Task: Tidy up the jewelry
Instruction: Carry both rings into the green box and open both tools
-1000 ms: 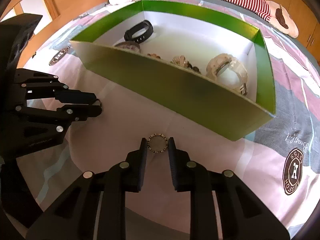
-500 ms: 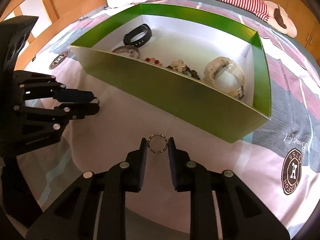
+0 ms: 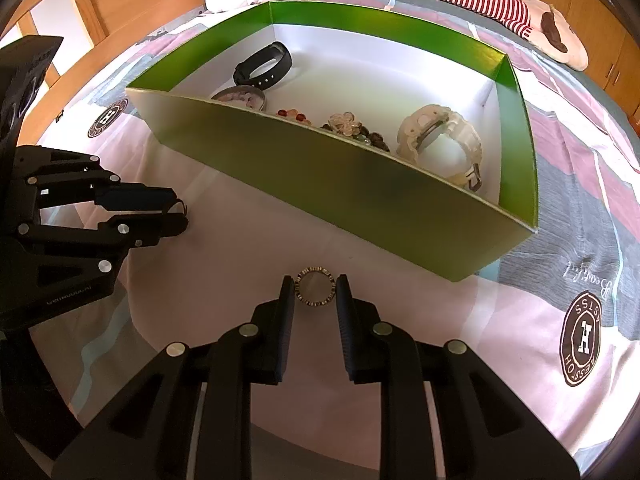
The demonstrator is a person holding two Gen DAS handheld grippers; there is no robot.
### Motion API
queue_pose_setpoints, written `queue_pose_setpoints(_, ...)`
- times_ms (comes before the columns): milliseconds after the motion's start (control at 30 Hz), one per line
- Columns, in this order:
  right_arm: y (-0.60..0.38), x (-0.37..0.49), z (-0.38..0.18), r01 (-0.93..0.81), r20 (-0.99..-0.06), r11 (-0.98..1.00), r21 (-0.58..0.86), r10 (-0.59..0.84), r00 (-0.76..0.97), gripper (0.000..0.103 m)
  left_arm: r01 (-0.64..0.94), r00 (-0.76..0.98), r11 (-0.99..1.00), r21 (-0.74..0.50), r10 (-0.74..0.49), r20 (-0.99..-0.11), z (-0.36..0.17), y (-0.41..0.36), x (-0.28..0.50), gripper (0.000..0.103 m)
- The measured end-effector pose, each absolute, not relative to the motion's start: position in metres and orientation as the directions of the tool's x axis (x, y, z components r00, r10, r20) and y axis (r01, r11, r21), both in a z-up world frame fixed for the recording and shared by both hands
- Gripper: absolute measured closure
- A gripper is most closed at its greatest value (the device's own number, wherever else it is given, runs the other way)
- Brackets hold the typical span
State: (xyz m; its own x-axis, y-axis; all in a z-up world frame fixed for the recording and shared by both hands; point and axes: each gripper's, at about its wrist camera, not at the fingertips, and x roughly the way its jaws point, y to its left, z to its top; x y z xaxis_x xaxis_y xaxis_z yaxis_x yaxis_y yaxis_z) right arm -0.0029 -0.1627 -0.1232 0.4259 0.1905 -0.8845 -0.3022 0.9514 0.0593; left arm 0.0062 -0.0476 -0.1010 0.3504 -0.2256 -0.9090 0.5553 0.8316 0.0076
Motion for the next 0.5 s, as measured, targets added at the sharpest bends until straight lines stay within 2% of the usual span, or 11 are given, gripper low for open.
queue_pose_setpoints(167,-0.166,-0.004,-0.115,-0.300,-0.865,0.949,0.097,0.230,0.446,0.081,0.552,0.370,0.834,0.009,-0.236,-0.898,-0.094,-0.047,0.005,0.084)
queue_pose_setpoints(267,-0.173,-0.007,-0.084,-0.310,-0.794,0.939,0.151,0.302,0.527,0.081,0.561,0.414,0.828,-0.019,-0.301,-0.859,-0.070,-0.044,0.005,0.084)
queue_pose_setpoints(367,-0.184,0.008,-0.046,-0.287,-0.709,0.940,0.185,0.330,0.623,0.081,0.537,0.479,0.838,-0.096,-0.397,-0.783,-0.031,-0.038,0.025,0.084)
queue_pose_setpoints(500,-0.193,0.049,-0.045,-0.223,-0.722,0.961,0.161,0.269,0.637,0.081,0.448,0.531,0.891,-0.075,-0.333,-0.779,-0.025,-0.039,0.066,0.084)
